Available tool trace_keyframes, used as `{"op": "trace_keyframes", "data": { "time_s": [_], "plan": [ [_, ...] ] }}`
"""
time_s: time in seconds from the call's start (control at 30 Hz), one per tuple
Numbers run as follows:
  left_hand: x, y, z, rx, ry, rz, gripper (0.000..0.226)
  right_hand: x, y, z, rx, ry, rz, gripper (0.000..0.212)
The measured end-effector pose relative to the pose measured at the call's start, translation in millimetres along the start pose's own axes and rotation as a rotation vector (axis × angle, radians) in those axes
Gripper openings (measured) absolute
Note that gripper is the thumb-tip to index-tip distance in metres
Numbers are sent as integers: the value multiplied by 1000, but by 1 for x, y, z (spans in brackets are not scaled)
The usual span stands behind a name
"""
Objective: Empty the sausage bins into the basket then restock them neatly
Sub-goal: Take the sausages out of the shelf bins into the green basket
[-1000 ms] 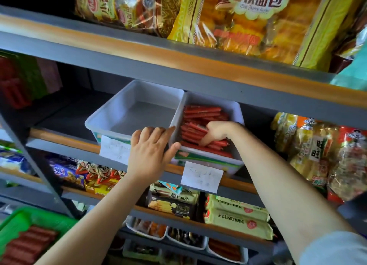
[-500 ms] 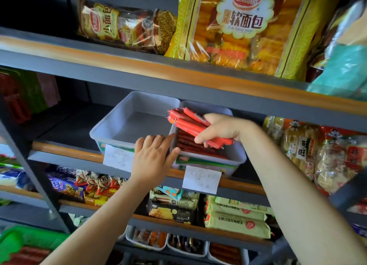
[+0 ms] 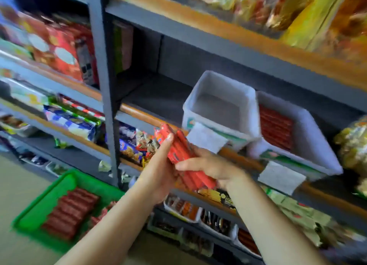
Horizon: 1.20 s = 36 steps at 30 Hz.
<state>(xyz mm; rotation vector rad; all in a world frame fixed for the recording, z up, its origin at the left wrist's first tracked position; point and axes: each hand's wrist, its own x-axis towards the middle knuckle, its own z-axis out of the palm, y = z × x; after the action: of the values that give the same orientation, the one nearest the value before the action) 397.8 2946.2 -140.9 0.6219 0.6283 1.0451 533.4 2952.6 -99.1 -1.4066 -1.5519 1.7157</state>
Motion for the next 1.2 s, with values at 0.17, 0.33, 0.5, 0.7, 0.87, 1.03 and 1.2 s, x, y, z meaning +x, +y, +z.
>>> {"op": "trace_keyframes", "data": {
  "time_s": [0.17, 0.33, 0.5, 0.7, 0.87, 1.03, 1.2],
  "plan": [
    [-18, -3, -144, -157, 332, -181, 45, 105, 59, 109, 154, -28, 188, 16],
    [-38, -19, -261, -320, 535, -241, 43, 177, 111, 193, 236, -93, 319, 17],
    [-50, -51, -356, -379, 579, -331, 22, 229, 187, 250, 281, -76, 372, 37],
    [-48, -114, -442, -393, 586, -388, 34, 266, 262, 268, 345, -2, 459, 30],
    [-48, -166, -478, -358, 663, -436, 18, 282, 331, 270, 369, 46, 572, 19],
    [-43, -201, -491, -284, 759, -441, 15, 296, 377, 269, 329, 71, 631, 29],
    [-38, -218, -502, -241, 833, -479, 20, 322, 395, 260, 103, 69, 648, 20]
  ]
}}
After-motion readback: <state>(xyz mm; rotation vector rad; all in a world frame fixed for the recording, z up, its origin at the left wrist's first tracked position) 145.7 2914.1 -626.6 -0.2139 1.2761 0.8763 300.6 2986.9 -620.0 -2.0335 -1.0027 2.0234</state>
